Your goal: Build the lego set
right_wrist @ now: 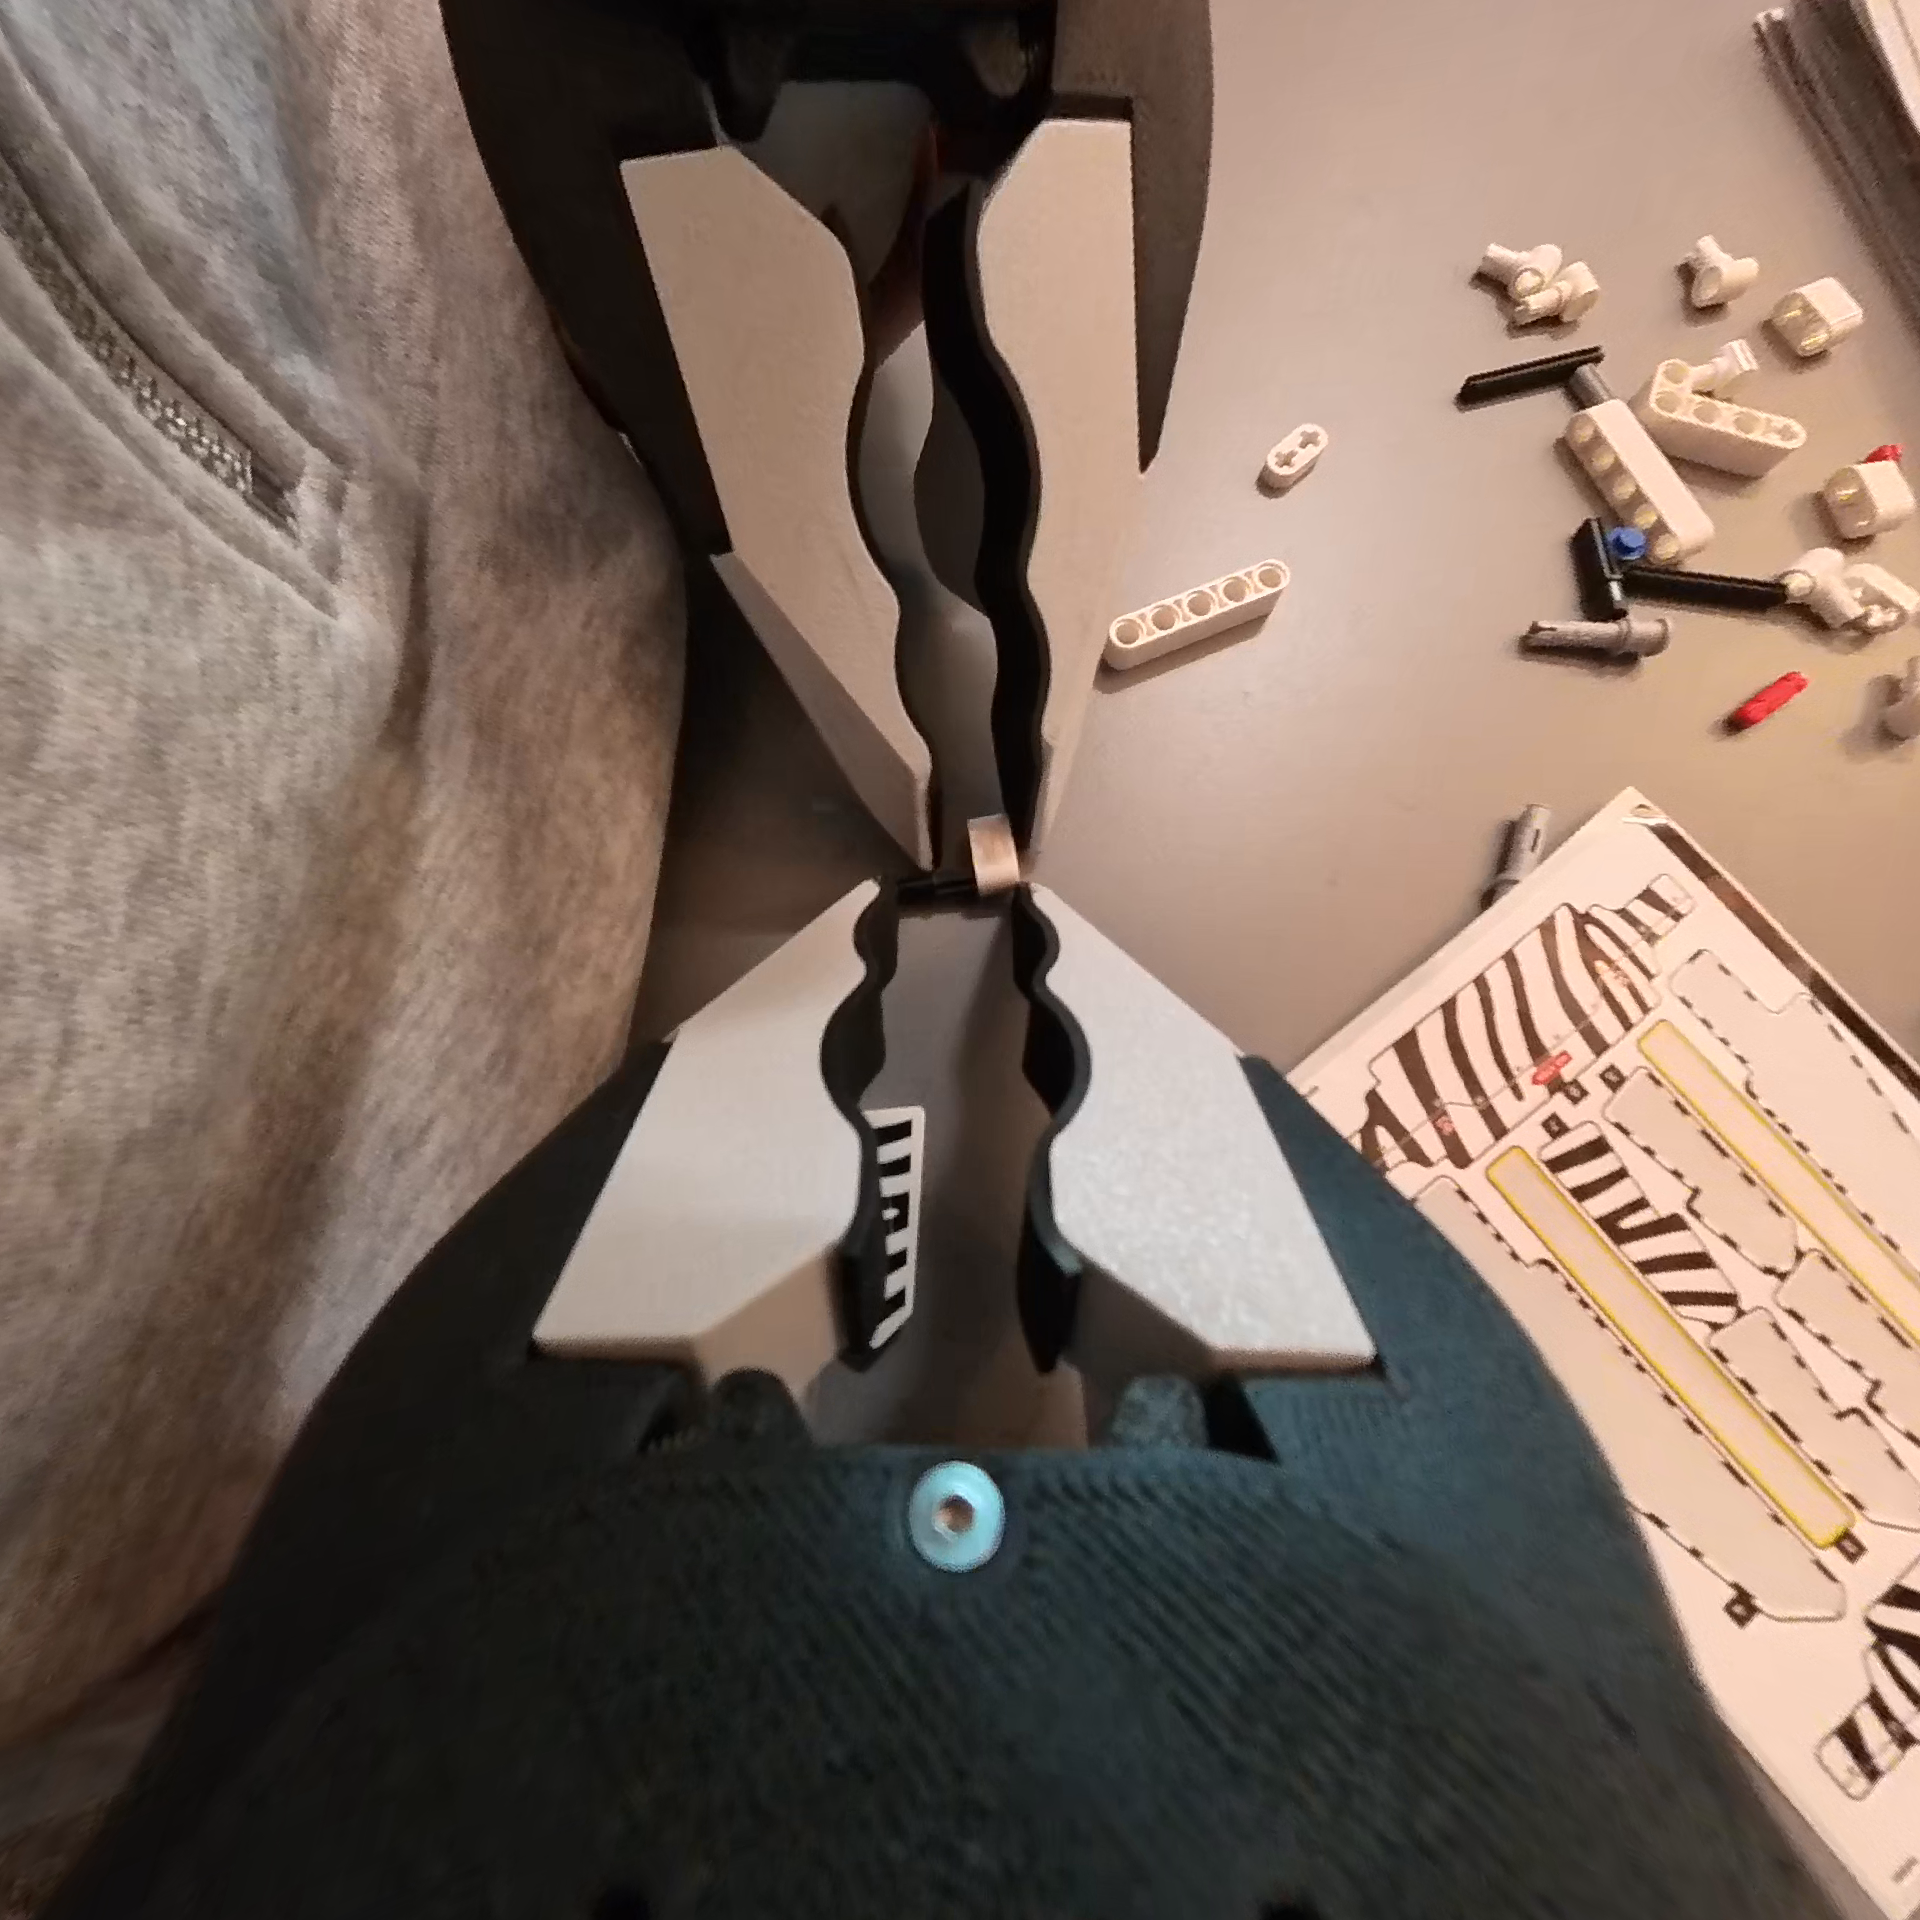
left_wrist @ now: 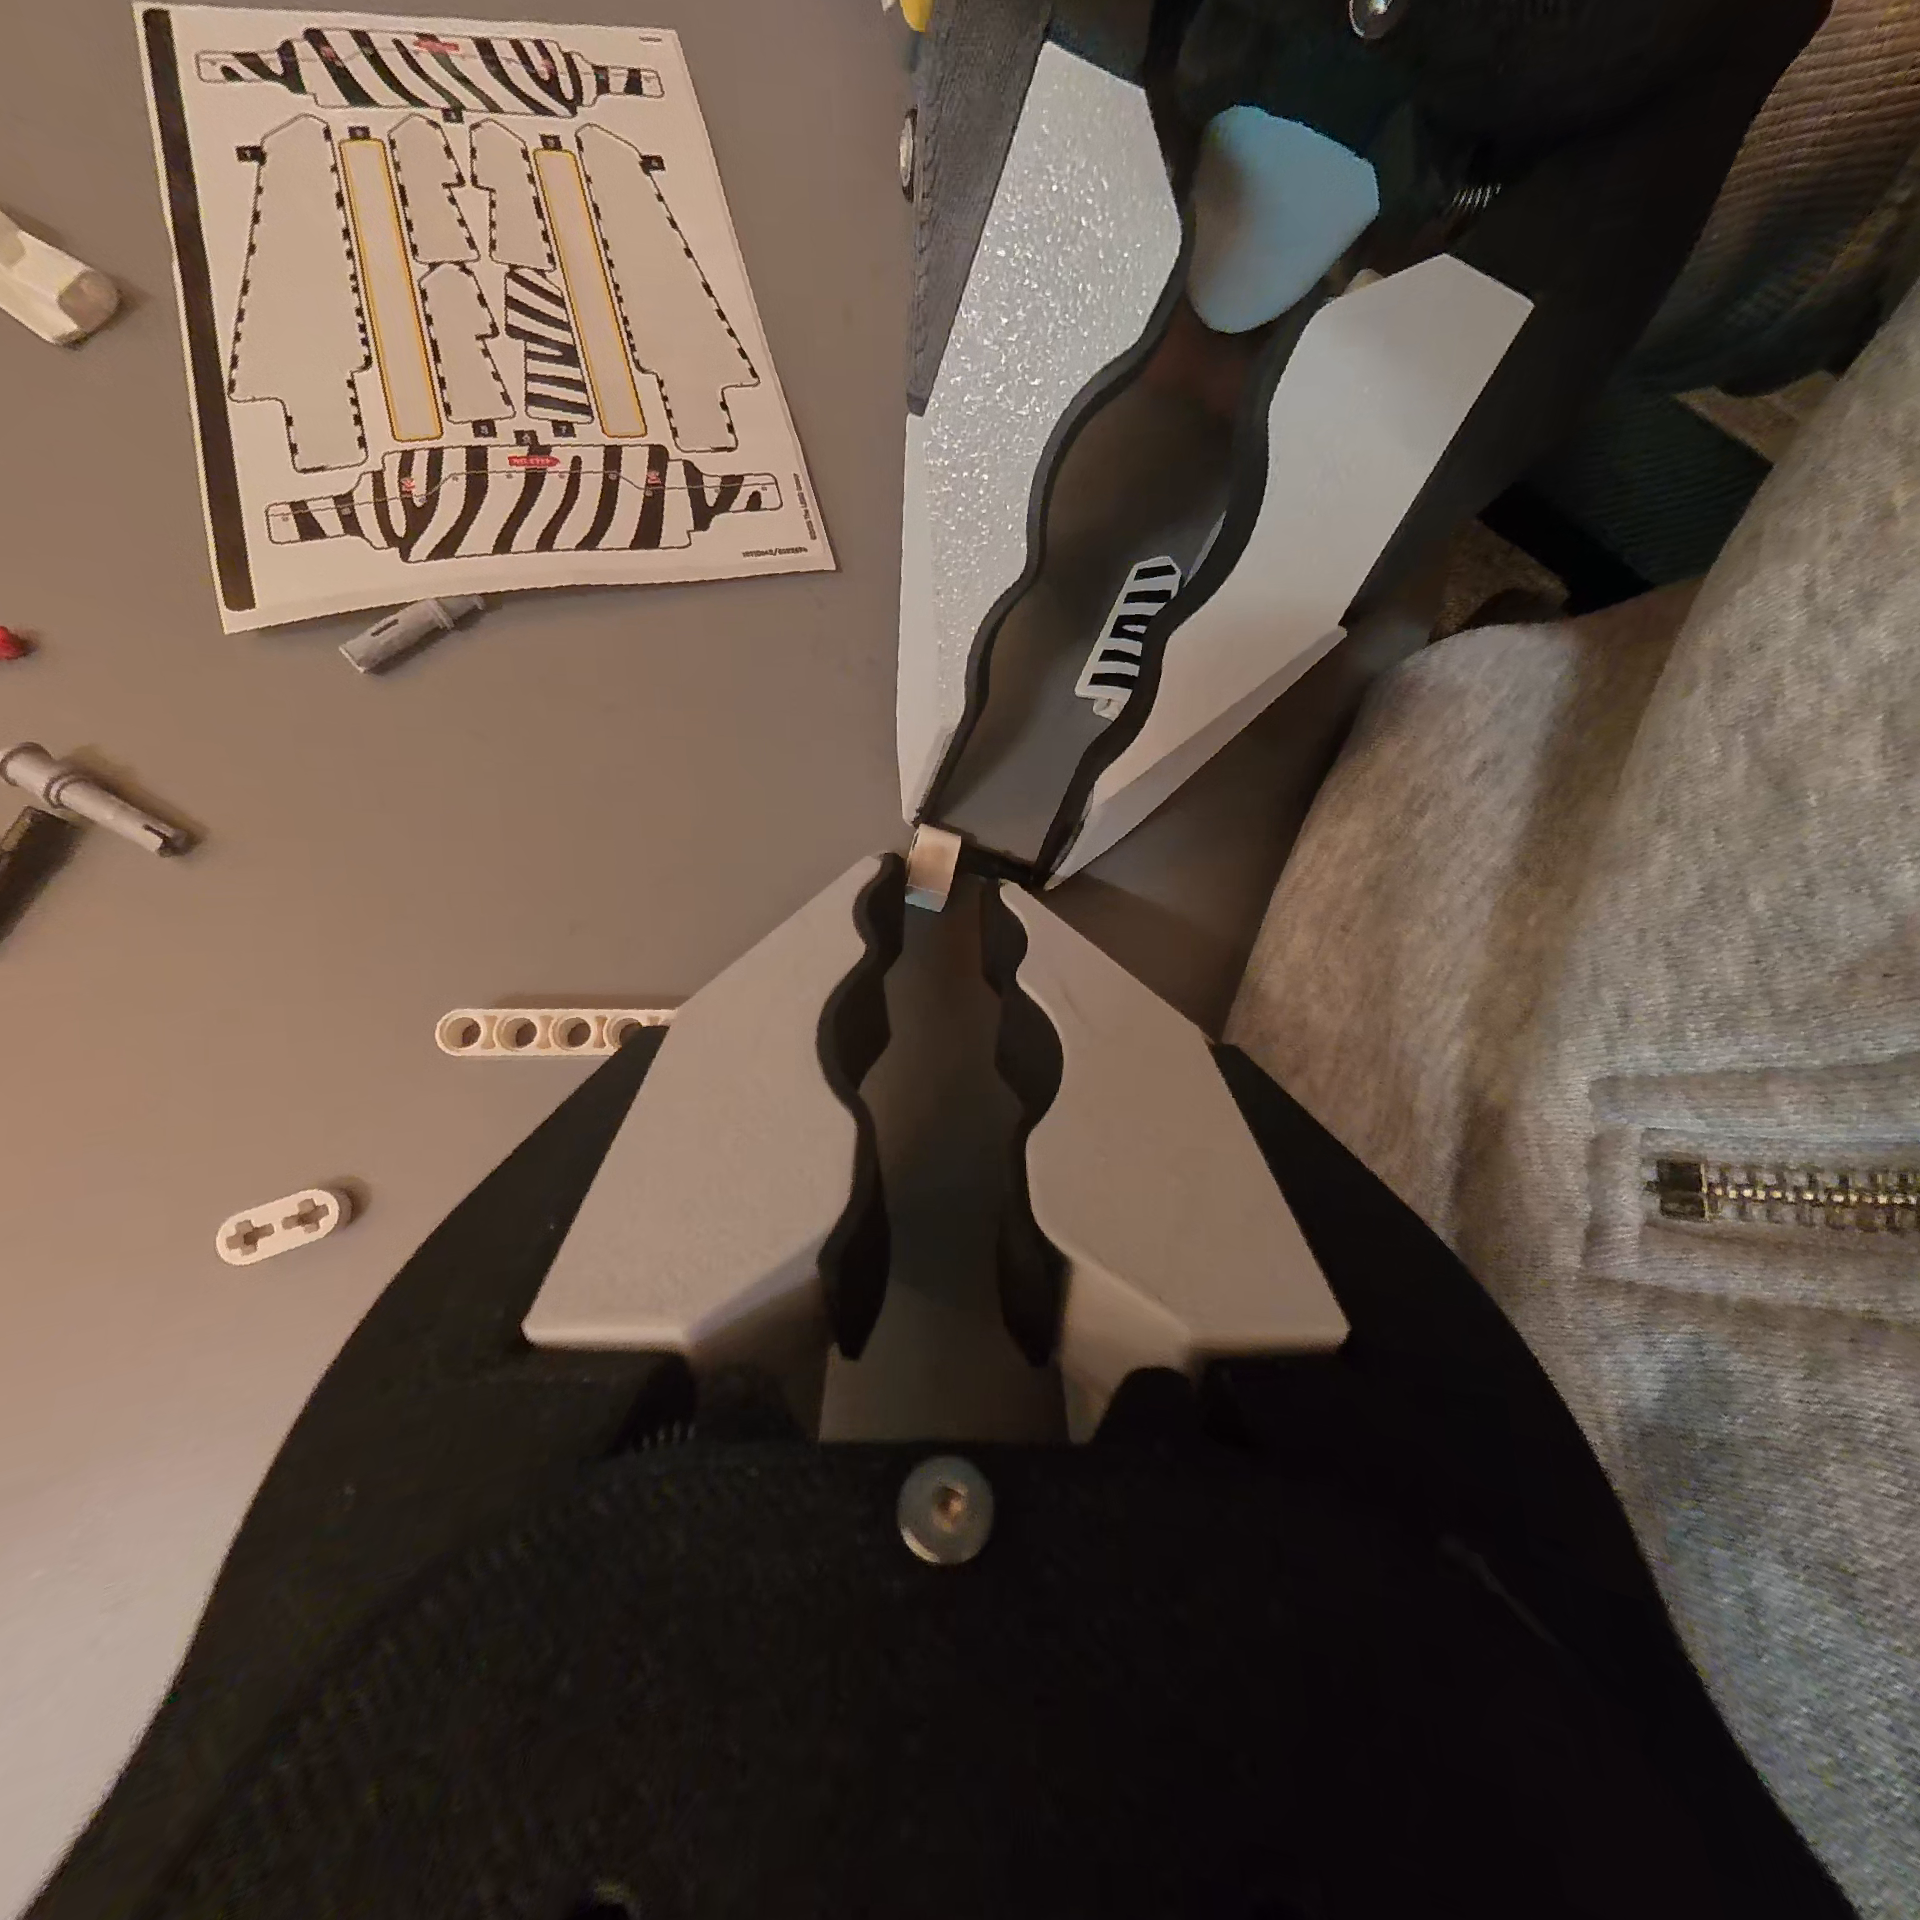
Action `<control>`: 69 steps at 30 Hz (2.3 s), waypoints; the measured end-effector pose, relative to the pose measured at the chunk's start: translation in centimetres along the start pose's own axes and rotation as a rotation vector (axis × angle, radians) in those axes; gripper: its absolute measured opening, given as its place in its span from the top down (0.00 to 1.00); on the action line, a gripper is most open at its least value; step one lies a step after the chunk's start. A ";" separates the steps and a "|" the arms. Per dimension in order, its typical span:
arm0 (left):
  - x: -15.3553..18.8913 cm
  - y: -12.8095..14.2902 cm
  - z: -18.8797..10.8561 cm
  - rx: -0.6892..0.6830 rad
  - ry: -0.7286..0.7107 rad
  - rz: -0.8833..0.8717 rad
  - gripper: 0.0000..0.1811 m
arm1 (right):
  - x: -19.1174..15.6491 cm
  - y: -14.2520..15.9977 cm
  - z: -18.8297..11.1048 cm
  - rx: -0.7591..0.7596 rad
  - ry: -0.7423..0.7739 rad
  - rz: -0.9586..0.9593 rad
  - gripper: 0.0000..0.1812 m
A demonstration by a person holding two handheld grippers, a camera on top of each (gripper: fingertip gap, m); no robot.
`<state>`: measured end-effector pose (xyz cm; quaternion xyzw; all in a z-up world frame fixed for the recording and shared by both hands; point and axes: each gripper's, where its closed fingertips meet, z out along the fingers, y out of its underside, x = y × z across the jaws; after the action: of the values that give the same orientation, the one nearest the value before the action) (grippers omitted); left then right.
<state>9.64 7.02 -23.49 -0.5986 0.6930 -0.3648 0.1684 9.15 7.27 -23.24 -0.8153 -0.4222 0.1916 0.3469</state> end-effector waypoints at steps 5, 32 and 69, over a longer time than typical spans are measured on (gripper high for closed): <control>-0.1 0.0 0.0 0.000 -0.016 0.003 0.93 | -0.1 0.1 -0.1 -0.009 -0.012 0.008 0.93; -0.1 -0.1 0.1 -0.003 0.015 -0.025 0.95 | -0.1 0.0 -0.2 0.002 -0.042 -0.016 0.88; -0.2 0.0 0.2 -0.004 -0.025 -0.006 0.95 | 0.0 0.2 -0.1 -0.005 0.000 0.091 0.89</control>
<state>9.84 7.12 -23.63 -0.6055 0.6897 -0.3565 0.1748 9.29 7.13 -23.32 -0.8346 -0.3849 0.2061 0.3360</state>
